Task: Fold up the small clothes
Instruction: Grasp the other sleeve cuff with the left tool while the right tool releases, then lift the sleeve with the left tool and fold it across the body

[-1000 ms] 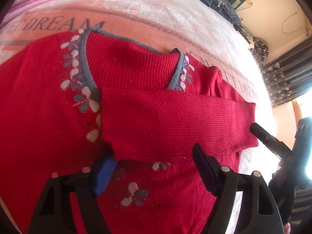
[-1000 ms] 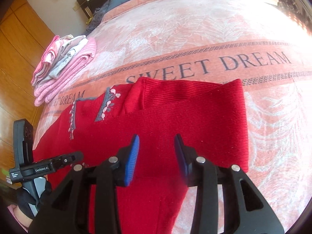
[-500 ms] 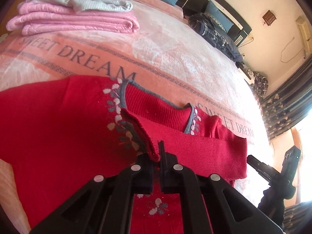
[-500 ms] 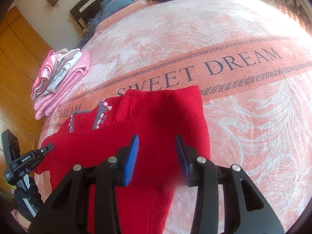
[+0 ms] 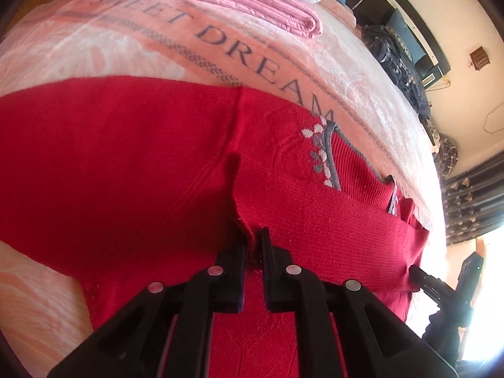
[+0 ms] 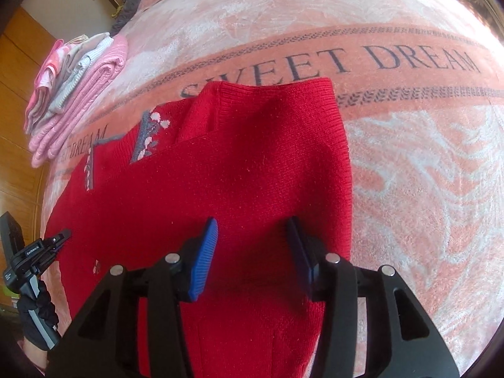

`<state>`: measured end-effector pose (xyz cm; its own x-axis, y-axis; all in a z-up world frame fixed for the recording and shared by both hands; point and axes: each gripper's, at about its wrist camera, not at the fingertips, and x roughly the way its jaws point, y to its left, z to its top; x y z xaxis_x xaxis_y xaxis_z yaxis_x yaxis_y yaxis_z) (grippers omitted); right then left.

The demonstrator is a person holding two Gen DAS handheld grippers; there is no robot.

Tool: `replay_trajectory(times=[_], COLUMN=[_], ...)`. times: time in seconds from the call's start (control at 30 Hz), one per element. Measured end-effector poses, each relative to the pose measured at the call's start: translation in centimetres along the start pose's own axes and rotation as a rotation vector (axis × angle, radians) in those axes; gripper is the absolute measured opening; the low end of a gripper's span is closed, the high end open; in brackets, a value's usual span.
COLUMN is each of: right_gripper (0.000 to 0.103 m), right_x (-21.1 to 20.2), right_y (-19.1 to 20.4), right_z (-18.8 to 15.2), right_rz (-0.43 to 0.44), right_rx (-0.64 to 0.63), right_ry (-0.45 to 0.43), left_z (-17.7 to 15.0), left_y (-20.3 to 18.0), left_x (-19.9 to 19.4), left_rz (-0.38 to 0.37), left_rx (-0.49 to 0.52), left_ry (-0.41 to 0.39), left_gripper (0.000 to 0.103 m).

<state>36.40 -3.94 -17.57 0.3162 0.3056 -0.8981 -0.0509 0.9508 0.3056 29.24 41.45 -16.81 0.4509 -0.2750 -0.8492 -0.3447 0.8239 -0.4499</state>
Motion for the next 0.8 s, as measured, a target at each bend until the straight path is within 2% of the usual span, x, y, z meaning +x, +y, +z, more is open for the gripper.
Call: replay_trajectory(times=[0.1, 0.17, 0.27, 0.33, 0.4, 0.43, 0.57, 0.6, 0.7, 0.8], right_gripper=[0.047, 0.047, 0.048, 0.049, 0.050, 0.051, 0.058, 0.058, 0.058, 0.058], right_x=[-1.4, -1.8, -1.5, -0.4, 0.8, 0.8, 0.3, 0.1, -0.3, -0.7], right_y=[1.2, 1.6, 1.5, 1.6, 1.2, 1.2, 1.9, 2.2, 3.0, 4.2], right_z=[0.4, 0.6, 0.7, 0.5, -0.2, -0.4, -0.2, -0.2, 0.0, 0.1], right_rz=[0.006, 0.029, 0.053, 0.005, -0.010, -0.008, -0.005, 0.020, 0.051, 0.045], right_rx=[-0.060, -0.063, -0.040, -0.041, -0.041, -0.050, -0.072, -0.067, -0.057, -0.073], right_ry=[-0.063, -0.086, -0.075, -0.030, 0.009, -0.009, -0.019, -0.029, -0.042, -0.056], left_z=[0.6, 0.7, 0.2, -0.4, -0.9, -1.1, -0.9, -0.8, -0.5, 0.0], left_y=[-1.2, -2.3, -3.6, -4.3, -4.5, -4.2, -3.3, -3.1, -2.2, 0.5], left_x=[-2.6, -3.5, -2.7, -1.0, 1.0, 1.9, 1.9, 1.3, -0.5, -2.5], left_rz=[0.023, 0.007, -0.043, -0.052, -0.016, 0.000, -0.051, -0.047, 0.018, 0.085], left_rx=[0.063, 0.099, 0.117, 0.131, 0.138, 0.134, 0.087, 0.075, 0.075, 0.039], left_ry=[-0.106, -0.137, -0.099, -0.036, 0.025, 0.047, 0.037, 0.022, -0.019, -0.051], left_gripper=[0.011, 0.013, 0.021, 0.023, 0.024, 0.023, 0.022, 0.026, 0.050, 0.054])
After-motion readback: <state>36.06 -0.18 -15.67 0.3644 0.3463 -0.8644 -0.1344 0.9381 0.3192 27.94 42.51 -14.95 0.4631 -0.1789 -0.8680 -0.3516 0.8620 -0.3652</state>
